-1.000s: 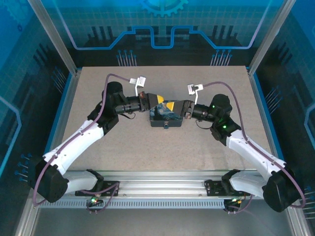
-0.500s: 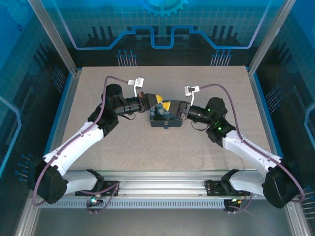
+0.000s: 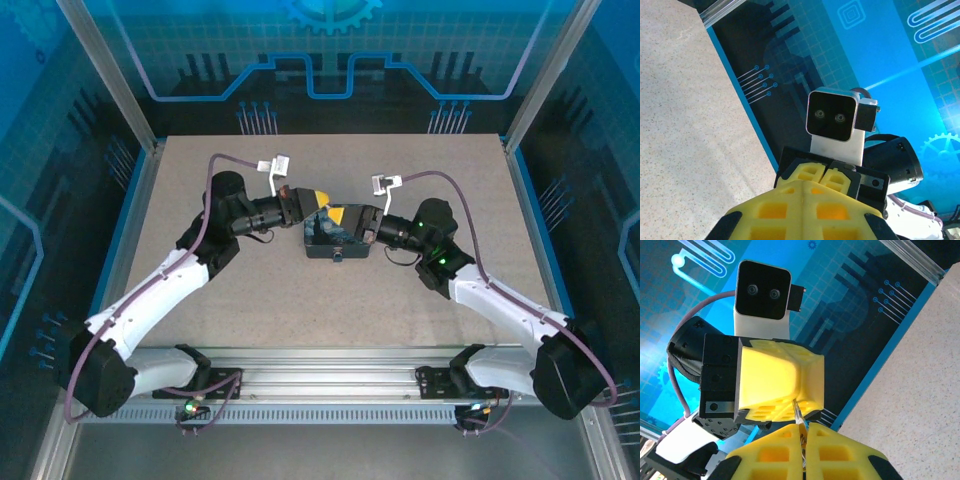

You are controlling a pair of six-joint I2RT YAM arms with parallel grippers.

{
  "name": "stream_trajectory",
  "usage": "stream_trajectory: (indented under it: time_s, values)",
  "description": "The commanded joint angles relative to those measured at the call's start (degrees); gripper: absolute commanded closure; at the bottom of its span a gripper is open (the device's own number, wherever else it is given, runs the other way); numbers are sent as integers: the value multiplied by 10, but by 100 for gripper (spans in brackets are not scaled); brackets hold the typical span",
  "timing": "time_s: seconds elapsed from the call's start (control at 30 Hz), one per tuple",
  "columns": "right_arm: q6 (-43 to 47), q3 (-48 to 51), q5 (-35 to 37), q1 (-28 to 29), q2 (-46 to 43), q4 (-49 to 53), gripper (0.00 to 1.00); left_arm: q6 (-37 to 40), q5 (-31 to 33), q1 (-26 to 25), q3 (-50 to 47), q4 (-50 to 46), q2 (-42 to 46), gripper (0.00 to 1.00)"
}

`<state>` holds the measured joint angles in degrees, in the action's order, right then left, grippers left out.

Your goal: Unlock the padlock with the key

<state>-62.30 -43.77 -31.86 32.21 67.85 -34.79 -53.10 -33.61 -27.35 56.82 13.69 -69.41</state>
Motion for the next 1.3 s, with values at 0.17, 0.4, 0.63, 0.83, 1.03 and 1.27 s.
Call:
stream_trajectory:
  time_s: [0.17,0.4,0.63,0.83,1.03,1.27]
  values:
    - [10,6,4,-7,-11,-7,100,-13,-5,2,-9,25,12,100]
    - [25,6,0,-15,-26,22,100,-9,0,3,-8,23,12,92]
    - [59,17,6,-45,-71,104,100,32,38,3,-11,-35,33,38]
    - [142,3,39,-86,-112,281,100,70,66,2,-30,-120,39,31]
    - [236,-27,112,-106,-122,442,100,93,99,-16,-87,-164,33,30]
    - [312,-39,221,-111,-108,551,100,97,151,-49,-144,-134,-11,27]
